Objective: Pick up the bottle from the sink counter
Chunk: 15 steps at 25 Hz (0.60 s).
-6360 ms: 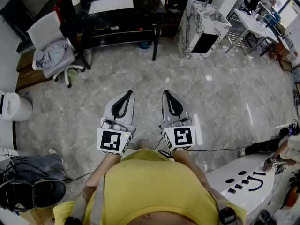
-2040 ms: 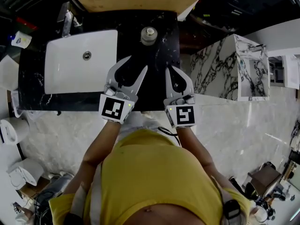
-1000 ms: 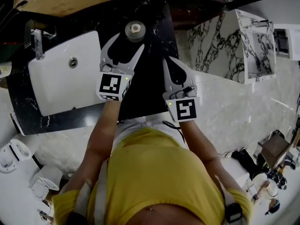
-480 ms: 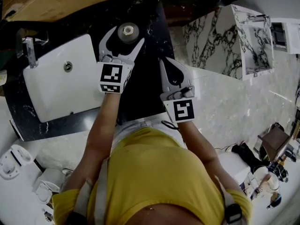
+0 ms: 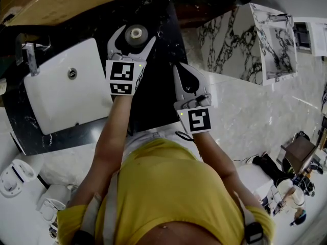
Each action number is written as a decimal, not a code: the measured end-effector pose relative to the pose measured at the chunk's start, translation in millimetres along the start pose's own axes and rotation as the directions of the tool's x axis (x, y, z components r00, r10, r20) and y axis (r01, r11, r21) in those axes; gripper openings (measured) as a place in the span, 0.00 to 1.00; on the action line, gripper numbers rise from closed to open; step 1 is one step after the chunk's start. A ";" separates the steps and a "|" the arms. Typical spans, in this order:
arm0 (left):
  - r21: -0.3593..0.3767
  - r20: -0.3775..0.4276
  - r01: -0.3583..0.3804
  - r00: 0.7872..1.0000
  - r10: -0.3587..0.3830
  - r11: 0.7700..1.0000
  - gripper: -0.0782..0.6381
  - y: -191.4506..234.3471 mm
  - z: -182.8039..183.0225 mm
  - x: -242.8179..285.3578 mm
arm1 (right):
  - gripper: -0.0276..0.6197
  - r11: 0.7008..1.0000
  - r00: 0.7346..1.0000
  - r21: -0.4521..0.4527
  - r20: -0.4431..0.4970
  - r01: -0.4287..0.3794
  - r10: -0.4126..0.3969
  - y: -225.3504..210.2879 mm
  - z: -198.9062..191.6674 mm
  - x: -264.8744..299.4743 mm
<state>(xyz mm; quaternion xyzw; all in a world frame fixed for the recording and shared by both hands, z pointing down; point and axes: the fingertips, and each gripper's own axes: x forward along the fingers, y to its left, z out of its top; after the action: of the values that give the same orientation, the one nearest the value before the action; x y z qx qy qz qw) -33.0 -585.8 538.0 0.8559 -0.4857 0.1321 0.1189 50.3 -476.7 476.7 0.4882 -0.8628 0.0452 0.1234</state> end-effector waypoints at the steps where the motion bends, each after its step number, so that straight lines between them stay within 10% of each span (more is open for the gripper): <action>1: 0.000 0.000 0.000 1.000 0.000 1.000 0.60 -0.2 0.0 0.1 | 0.05 1.000 1.000 0.000 -0.002 0.000 0.000 -0.1 -0.6 -0.5; 15: 0.040 0.043 0.005 0.999 -0.006 0.999 0.58 -11.2 21.1 -21.8 | 0.05 1.000 0.999 0.019 0.026 -0.019 0.019 8.1 14.4 -4.4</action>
<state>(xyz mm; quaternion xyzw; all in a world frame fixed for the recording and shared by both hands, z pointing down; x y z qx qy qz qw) -31.8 -569.8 509.9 0.8621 -0.4830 0.1228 0.0914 43.1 -471.7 462.1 0.4817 -0.8684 0.0486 0.1071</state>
